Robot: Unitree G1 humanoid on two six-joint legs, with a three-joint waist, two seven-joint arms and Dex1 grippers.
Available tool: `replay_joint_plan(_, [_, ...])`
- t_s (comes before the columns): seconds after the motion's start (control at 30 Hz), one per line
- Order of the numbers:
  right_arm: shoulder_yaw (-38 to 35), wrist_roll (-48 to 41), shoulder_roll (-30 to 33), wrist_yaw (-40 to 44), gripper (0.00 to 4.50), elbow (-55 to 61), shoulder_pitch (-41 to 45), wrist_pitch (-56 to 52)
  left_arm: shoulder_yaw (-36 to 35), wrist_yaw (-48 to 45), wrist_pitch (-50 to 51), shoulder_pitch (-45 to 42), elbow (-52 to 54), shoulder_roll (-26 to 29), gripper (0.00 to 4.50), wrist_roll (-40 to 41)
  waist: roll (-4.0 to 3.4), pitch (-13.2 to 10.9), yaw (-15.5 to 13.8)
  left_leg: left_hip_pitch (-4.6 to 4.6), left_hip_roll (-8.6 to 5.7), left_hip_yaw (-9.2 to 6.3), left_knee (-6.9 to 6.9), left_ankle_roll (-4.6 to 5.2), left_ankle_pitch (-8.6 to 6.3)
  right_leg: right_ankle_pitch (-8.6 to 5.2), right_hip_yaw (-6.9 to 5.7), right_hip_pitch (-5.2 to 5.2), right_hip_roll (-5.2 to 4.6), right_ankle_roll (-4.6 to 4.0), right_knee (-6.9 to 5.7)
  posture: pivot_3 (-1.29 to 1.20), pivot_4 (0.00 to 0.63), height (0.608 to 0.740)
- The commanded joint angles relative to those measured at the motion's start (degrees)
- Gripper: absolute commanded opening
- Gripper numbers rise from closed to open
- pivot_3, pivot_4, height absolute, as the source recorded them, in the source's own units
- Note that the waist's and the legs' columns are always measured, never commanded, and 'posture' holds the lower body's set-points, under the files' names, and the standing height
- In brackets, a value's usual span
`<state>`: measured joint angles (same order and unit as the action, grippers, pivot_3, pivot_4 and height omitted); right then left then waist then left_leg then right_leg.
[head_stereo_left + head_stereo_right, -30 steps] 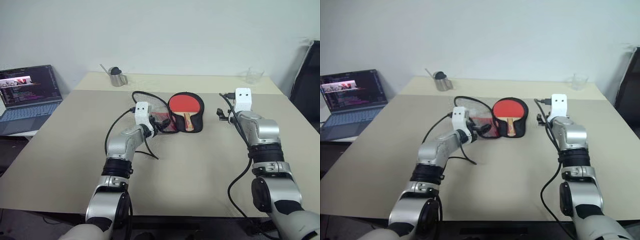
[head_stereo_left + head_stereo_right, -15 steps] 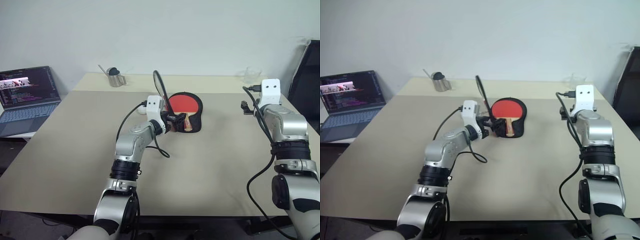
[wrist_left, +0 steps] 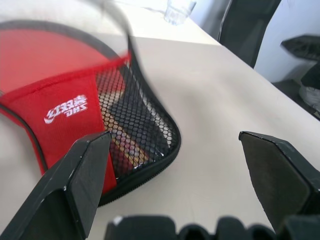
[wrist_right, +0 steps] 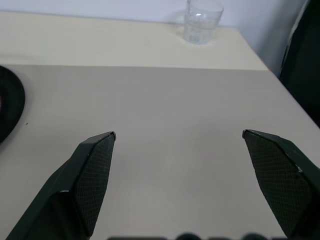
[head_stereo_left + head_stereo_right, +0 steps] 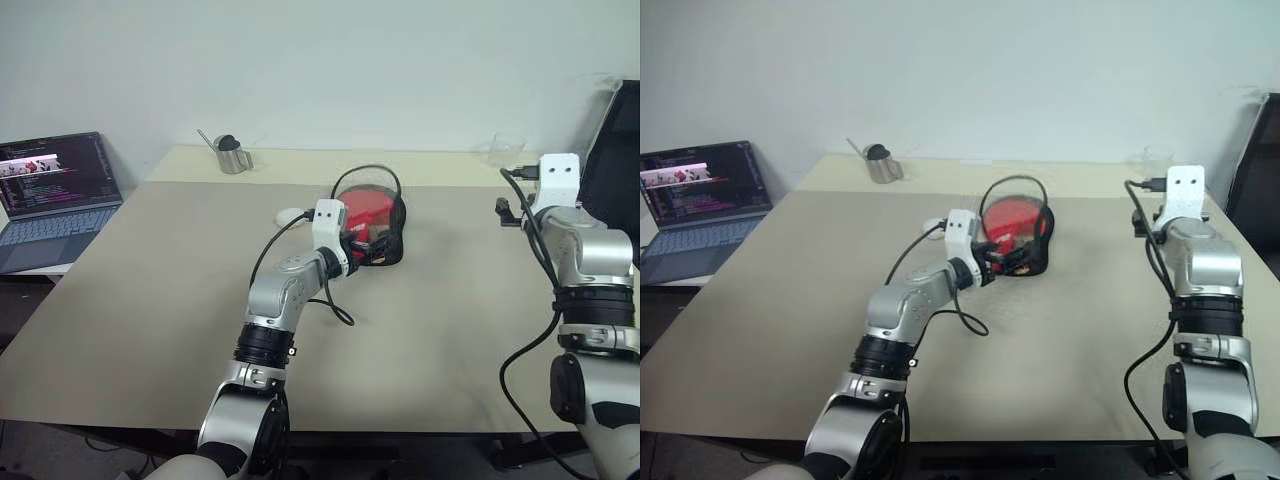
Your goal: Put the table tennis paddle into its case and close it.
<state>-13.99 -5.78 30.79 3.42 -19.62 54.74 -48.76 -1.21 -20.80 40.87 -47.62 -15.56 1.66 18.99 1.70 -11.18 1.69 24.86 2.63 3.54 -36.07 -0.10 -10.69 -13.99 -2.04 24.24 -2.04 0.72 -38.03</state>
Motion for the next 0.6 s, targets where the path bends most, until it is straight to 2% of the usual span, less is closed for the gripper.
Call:
replay_joint_plan(0.03, [-1.2,0.0,1.1,-0.2,4.49,2.8,-0.2,-0.3,0.7,0.1,-0.5,-0.3,1.1,-0.1,4.48,-0.4,0.00,0.0,0.0,0.00,0.00,0.00,0.00,0.00,0.00,0.00,0.00,0.00,0.00,0.00,0.00,0.00,0.150,0.740])
replay_joint_plan(0.23, [-3.2,-3.5,-0.9,1.8,4.49,2.4,0.5,-3.8,-0.2,-3.4,-1.5,-0.2,2.4,3.5,4.48,1.0,0.00,0.0,0.0,-0.01,-0.01,0.00,0.00,0.00,0.00,0.00,0.00,0.00,0.02,0.00,-0.02,0.00,0.150,0.740])
replay_joint_plan(0.37, [-8.2,-11.2,-7.7,3.5,4.49,3.1,1.1,-11.6,0.4,-16.8,-0.9,2.2,9.2,12.6,4.48,5.2,-0.02,0.0,0.7,-0.08,0.07,0.10,0.01,-0.01,0.00,0.07,0.03,0.01,0.18,-0.13,-0.05,0.00,0.150,0.740])
replay_joint_plan(0.43, [-10.6,-14.3,-12.9,2.4,4.49,2.0,1.9,-13.0,-0.7,-22.8,-1.7,3.5,9.3,20.3,4.48,5.2,-0.04,0.0,0.9,-0.09,0.10,0.06,0.05,-0.11,0.06,0.17,0.03,0.06,0.24,-0.34,-0.10,0.00,0.150,0.740])
replay_joint_plan(0.6, [-12.4,-16.7,-18.1,0.2,4.49,-1.2,3.6,-12.0,-2.1,-28.6,-2.7,6.0,9.5,29.6,4.48,5.6,-0.05,0.0,0.1,-0.09,0.16,-0.09,0.05,-0.29,0.17,0.15,-0.02,0.06,0.44,-0.34,-0.09,0.00,0.150,0.740])
